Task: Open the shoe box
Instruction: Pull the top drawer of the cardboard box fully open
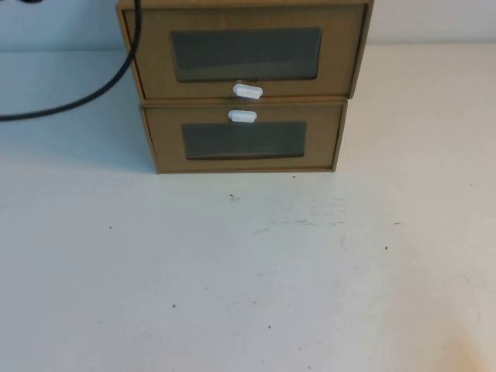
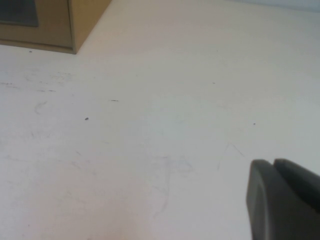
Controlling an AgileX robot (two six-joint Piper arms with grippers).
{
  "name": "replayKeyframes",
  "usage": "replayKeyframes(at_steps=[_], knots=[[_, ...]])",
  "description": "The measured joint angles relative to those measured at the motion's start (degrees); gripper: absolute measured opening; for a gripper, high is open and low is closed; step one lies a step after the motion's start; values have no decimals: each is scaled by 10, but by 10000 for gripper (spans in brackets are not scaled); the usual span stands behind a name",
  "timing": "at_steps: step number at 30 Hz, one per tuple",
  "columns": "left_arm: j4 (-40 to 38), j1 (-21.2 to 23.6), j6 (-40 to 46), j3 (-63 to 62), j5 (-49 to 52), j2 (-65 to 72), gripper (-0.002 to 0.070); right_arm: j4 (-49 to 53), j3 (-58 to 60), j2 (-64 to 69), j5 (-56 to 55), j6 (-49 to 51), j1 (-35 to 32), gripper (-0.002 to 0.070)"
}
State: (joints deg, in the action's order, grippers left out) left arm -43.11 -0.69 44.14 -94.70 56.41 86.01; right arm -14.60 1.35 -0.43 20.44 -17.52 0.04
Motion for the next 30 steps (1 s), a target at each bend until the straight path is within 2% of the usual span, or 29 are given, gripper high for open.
replayKeyframes(at_steps=[4,10,16,22,30], knots=[[-6,-18,3,-97,8,69,-4,0,0,0,0,0,0,-14],[-5,-80,6,-233,13,167,-4,0,0,0,0,0,0,-14],[29,-129,-23,-364,19,270,-4,0,0,0,0,0,0,-14],[44,-141,-64,-459,32,357,-4,0,0,0,0,0,0,-14],[67,-141,-85,-473,34,397,-4,0,0,0,0,0,0,-14]])
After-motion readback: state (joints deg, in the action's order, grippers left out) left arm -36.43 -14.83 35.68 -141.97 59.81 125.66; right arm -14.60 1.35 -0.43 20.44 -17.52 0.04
